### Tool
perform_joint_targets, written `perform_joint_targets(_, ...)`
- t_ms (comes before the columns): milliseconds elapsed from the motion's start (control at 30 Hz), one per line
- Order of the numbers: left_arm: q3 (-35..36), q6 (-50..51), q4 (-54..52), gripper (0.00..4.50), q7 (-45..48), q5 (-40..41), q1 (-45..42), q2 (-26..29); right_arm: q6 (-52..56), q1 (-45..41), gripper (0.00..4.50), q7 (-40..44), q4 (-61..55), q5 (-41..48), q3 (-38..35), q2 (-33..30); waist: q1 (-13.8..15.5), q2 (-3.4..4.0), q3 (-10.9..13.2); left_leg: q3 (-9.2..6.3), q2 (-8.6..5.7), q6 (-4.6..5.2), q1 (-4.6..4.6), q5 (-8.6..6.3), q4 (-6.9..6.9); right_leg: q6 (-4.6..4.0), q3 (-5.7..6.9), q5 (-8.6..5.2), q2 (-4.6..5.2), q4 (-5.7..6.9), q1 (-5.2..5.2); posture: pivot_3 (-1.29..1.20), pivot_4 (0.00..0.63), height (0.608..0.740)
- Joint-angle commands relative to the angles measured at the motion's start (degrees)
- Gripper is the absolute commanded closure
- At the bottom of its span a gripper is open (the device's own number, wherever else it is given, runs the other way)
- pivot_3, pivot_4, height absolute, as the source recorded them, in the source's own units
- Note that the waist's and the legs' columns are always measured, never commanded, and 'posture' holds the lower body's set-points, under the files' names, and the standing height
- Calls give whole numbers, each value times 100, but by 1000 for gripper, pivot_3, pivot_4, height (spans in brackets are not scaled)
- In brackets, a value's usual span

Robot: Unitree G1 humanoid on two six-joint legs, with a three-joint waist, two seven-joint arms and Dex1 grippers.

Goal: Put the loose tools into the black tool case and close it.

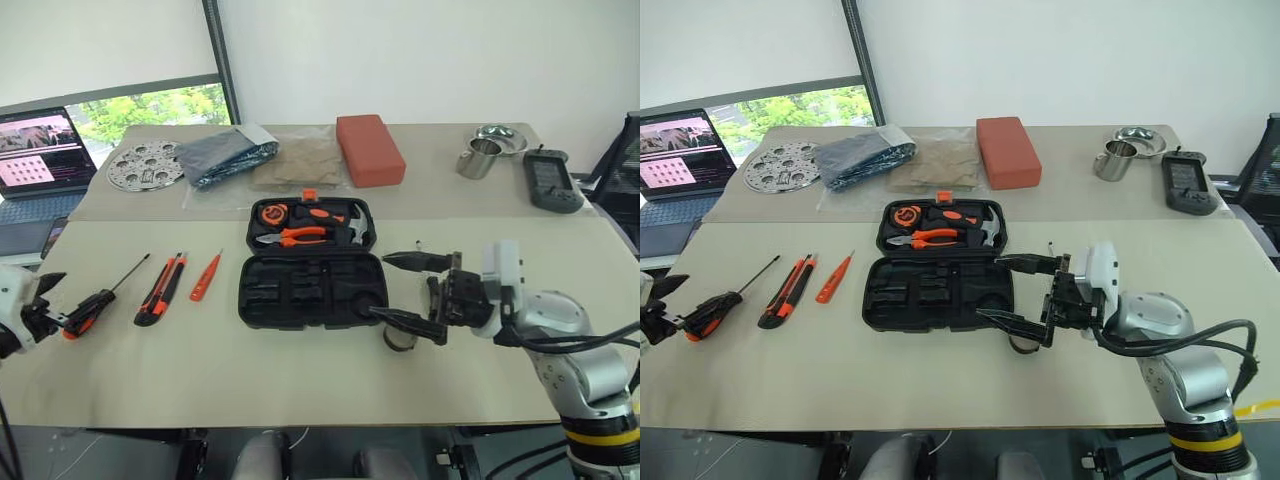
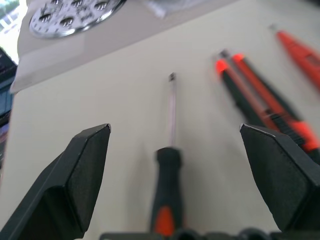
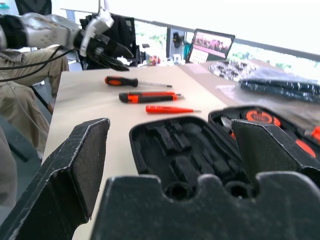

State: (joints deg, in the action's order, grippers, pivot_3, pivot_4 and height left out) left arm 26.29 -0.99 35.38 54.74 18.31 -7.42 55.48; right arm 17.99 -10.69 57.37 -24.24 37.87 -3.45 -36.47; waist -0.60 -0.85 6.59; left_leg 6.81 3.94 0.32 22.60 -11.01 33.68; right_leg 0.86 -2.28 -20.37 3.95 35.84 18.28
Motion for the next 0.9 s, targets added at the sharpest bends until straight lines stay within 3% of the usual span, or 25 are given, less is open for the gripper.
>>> perform_joint_targets(33, -243, -485, 1038, 51, 150, -329, -575, 259, -54, 5, 0, -50, -171, 57, -116, 26, -2, 0, 0, 4, 2, 1, 1, 0, 0, 0, 0, 0, -3, 1, 4, 0, 150, 740)
perform_joint_targets(333, -807, -1021, 3001, 51, 244, -970, -1720, 506, -106, 105, 0, -138, -242, -8, -154, 26, -25, -7, -2, 14, 15, 1, 1, 1, 12, -1, 0, 0, -54, 31, 30, 0, 150, 740)
perform_joint_targets(600, -1308, -696, 3701, 51, 211, -1440, -2286, 258, -105, 183, 0, -152, -366, -8, -154, 6, -9, -8, -2, 21, 15, -3, 2, 4, 17, -1, 1, 0, -54, 47, 45, 0, 150, 740)
perform_joint_targets(867, -1357, -219, 3927, 51, 424, -1462, -2358, 36, 15, 75, 0, -219, -420, 46, -190, -51, 0, 3, -10, 27, 9, -9, -4, 14, 23, -1, 0, 0, -51, 102, 79, 0, 150, 740)
perform_joint_targets(900, -1352, -163, 3931, 586, 480, -1445, -2359, -13, 33, 57, 0, -231, -427, 55, -194, -64, 1, 4, -10, 27, 9, -9, -8, 15, 23, -1, 0, 0, -52, 104, 82, 0, 150, 740)
